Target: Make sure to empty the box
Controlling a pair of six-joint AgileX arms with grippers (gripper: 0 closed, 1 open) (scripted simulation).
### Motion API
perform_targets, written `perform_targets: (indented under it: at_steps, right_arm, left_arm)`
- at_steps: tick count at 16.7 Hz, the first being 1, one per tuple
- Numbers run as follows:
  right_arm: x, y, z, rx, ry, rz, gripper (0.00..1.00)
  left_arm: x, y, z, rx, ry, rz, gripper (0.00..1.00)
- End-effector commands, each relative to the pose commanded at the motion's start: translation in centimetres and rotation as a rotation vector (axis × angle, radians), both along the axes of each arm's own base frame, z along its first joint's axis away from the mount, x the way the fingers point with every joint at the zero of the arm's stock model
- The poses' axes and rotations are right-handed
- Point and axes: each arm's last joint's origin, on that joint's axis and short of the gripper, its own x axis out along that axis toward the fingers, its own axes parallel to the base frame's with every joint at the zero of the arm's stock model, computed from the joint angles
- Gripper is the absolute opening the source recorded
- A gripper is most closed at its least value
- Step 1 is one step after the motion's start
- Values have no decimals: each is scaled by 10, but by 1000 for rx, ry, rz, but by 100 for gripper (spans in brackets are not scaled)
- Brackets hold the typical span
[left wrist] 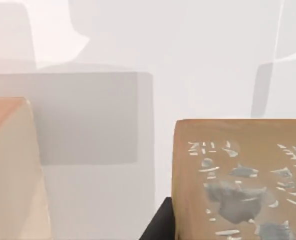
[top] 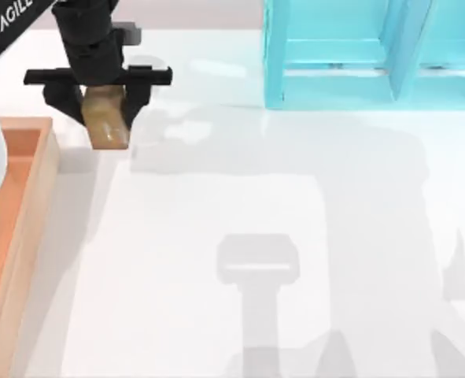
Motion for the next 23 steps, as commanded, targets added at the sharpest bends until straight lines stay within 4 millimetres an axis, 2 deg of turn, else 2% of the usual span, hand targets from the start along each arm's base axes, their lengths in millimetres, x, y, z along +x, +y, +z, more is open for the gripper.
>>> perform_targets:
  at_steps: [6,8,12,16,23]
  right_arm:
    - [0,0,0,0,0,0,100]
    - [0,0,0,0,0,0,100]
    - [0,0,0,0,0,0,100]
    - [0,0,0,0,0,0,100]
    - [0,0,0,0,0,0,100]
  left_arm:
    - [-3,-31,2,-63,-91,-91,0]
    - [-2,-28,-11,-60,-79,-78,0]
    - [0,-3,-42,-3,-8,-4,0]
    - [0,0,-43,3,-4,2,0]
    - [0,0,-43,3,-4,2,53]
